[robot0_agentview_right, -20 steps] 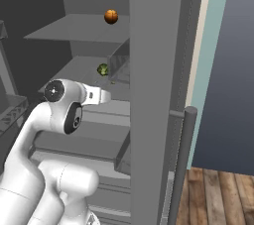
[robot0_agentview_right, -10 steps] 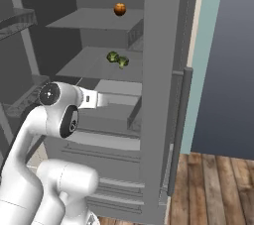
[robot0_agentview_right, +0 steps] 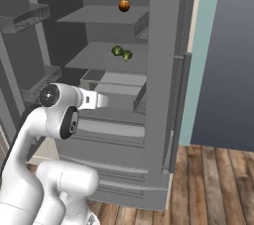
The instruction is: Place the broccoli in the correct fridge rack based on whether it is a fruit or vegetable. Finally, close the fridge door.
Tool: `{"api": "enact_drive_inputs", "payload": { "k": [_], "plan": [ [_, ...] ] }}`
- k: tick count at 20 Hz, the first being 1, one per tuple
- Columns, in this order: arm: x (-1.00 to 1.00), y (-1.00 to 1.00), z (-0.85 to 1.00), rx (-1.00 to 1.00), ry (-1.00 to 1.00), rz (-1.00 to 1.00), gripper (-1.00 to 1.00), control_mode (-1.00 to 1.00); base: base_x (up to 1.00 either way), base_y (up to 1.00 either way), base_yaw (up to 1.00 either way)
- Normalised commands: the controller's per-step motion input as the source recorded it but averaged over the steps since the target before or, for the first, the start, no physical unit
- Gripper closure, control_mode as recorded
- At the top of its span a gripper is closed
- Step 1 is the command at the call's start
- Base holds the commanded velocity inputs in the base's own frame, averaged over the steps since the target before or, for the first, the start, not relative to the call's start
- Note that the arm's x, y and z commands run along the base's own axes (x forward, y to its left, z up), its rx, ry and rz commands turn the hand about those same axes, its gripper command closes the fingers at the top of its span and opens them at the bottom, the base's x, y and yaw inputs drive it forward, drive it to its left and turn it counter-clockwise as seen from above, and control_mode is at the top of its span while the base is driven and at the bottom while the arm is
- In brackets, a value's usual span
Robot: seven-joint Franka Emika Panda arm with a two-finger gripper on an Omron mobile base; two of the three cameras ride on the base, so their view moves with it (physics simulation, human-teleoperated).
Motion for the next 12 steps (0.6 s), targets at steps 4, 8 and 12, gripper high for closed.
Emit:
{"api": "enact_drive_inputs", "payload": {
  "k": [4,8,12],
  "plan": [
    [0.00,0.00,0.00,0.00,0.00,0.00,-1.00,1.00,-0.02,0.03,0.00],
    [0.00,0.00,0.00,0.00,0.00,0.00,-1.00,1.00,-0.18,0.00,0.00],
    [0.00,0.00,0.00,0.00,0.00,0.00,-1.00,1.00,-0.21,0.00,0.00]
  ]
}}
